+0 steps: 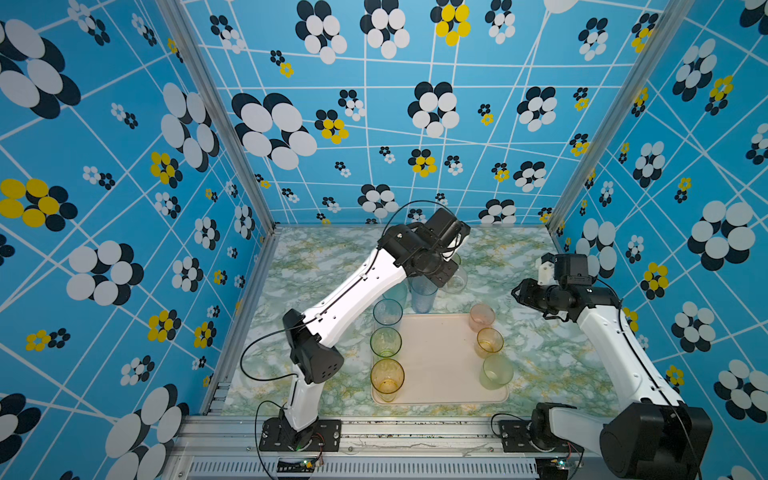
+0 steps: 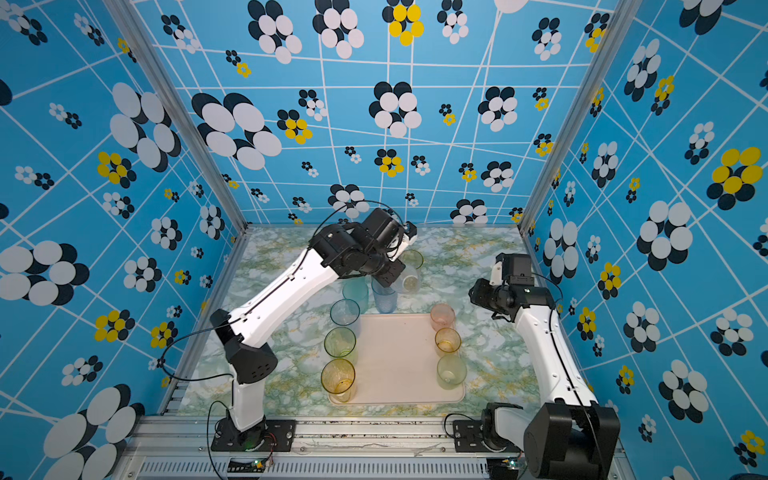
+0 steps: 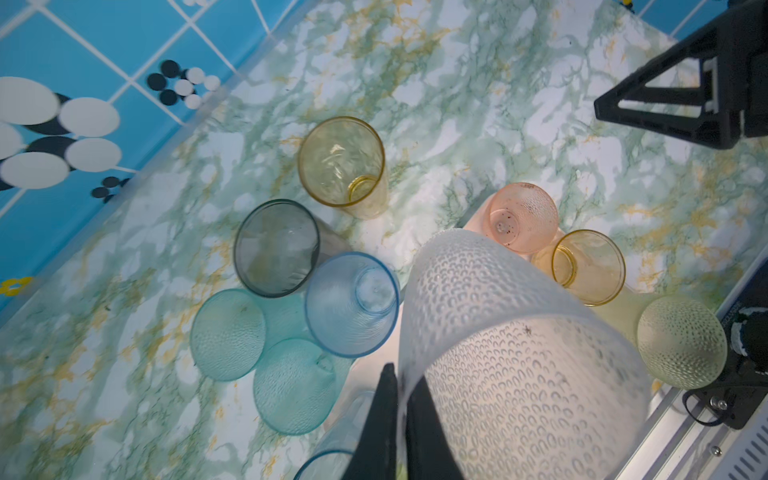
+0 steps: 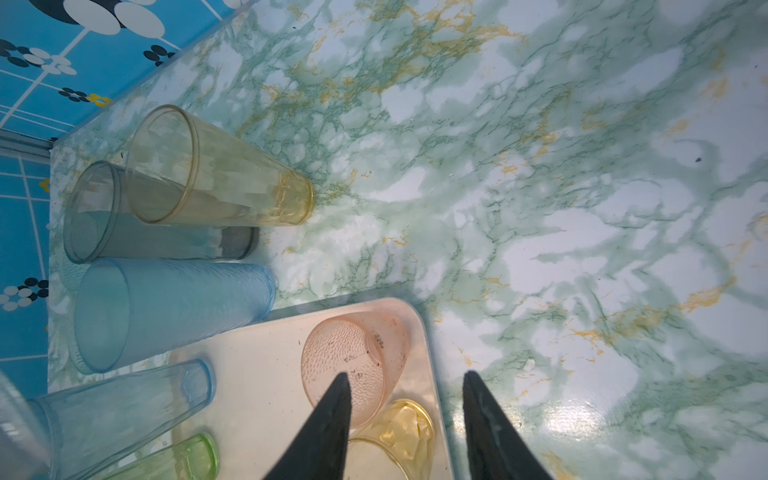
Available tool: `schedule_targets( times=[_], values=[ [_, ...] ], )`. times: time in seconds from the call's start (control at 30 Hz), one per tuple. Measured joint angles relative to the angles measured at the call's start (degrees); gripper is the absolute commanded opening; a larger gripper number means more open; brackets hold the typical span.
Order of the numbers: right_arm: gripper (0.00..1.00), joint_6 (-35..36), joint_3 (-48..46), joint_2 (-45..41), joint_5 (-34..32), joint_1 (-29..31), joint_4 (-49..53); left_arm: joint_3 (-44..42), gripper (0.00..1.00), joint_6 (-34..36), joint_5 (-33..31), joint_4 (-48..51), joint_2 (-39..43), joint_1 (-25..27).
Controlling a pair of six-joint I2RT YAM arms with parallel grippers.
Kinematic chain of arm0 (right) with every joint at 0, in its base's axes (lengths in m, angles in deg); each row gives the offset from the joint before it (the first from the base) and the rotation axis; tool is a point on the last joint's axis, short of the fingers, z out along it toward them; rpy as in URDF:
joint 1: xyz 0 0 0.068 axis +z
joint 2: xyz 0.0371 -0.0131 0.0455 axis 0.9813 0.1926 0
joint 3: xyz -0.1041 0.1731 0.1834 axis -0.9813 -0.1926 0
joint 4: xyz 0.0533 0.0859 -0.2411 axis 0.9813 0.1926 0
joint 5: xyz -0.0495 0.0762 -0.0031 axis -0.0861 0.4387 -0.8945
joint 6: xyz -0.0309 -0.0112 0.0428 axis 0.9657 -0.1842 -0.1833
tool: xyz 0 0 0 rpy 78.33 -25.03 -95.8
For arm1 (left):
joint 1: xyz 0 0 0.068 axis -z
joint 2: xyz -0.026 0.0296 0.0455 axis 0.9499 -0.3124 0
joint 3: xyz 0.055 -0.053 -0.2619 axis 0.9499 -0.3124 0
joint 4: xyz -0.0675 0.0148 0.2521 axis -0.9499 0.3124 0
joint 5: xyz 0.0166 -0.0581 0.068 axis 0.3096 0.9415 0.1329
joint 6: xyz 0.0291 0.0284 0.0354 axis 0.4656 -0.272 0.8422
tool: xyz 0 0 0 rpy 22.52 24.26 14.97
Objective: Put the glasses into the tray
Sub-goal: 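Lift the frosted white cup and carry it over the tray, then lower the frosted white cup onto the tray beside the pink cup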
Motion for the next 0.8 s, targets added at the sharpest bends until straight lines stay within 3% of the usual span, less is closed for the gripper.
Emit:
schedule_targets(
  times=[0.27, 0.8],
  values=[
    [0.46, 0.0, 0.57, 0.02, -0.61, 0.0, 0.94, 2.03, 0.03, 2.29, 2.34, 2.45, -10.56, 1.25],
    [0.46, -0.02, 0.57, 1.2, -1.27, 0.04, 0.98, 0.02, 0.03, 2.54, 4.9, 1.2, -13.07, 0.9]
  ],
)
